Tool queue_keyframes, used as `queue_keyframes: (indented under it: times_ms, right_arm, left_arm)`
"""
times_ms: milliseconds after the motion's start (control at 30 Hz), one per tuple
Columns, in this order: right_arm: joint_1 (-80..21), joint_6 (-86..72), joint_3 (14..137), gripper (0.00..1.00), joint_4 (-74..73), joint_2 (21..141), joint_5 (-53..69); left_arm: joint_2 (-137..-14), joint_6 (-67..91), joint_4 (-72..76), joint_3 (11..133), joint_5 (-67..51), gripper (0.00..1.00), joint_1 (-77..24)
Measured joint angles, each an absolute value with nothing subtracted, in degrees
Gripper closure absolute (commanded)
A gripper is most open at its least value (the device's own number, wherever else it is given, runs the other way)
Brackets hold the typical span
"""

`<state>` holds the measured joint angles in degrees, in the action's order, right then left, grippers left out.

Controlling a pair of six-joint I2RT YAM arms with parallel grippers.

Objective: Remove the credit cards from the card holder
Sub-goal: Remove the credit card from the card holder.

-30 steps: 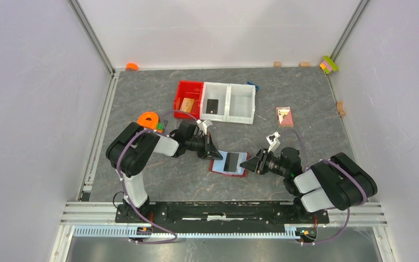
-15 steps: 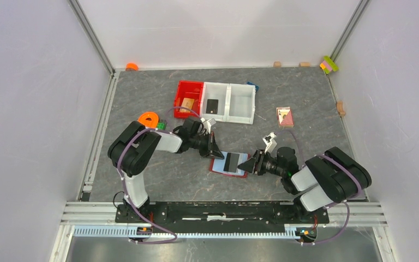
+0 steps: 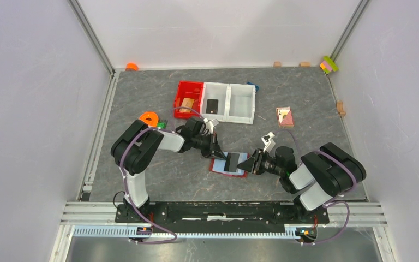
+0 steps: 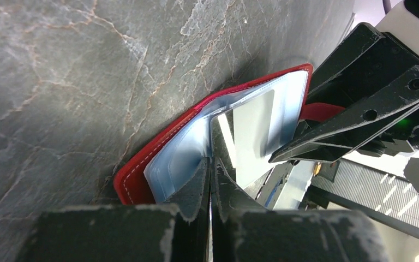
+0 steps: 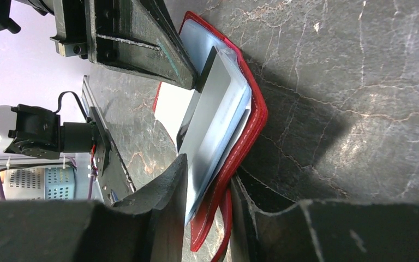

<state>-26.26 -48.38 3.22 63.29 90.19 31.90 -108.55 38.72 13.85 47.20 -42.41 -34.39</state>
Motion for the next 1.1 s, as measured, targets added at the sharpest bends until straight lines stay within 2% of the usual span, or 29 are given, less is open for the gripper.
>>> queue_keyframes:
  times_ms: [233, 333, 367, 467, 700, 867, 1100]
  right_arm:
    - [-26.5, -49.7, 3.2, 0.79, 65.8, 91.6, 31.9]
    - [-26.5, -50.2, 3.2, 0.98, 66.2, 91.9, 31.9]
    - [-26.5, -50.4, 3.2, 1.00, 66.3, 91.9, 32.0]
    - [-26.5, -50.6, 3.2, 1.00, 66.4, 91.9, 31.9]
    - [-26.6, -51.6, 2.5, 1.00, 67.7, 91.3, 31.9]
    - [-26.6, -55.0, 1.0, 1.00, 73.0, 91.4, 32.4]
    - [-26.6, -57.3, 0.7, 1.00, 76.0, 91.5, 32.5]
  left_arm:
    - [-109.2, 38.7, 13.8, 47.5, -43.6, 0.98, -34.7]
    - [-109.2, 38.7, 13.8, 47.5, -43.6, 0.98, -34.7]
    - [-109.2, 38.7, 13.8, 47.5, -43.7, 0.98, -34.7]
    - [-109.2, 38.7, 13.7, 47.5, -43.7, 0.97, -34.7]
    - [-107.9, 38.7, 14.8, 46.0, -43.6, 0.87, -34.6]
    - [-105.8, 39.6, 19.9, 41.8, -45.0, 0.71, -33.0]
    - [-105.6, 42.1, 25.6, 40.1, -47.0, 0.56, -31.8]
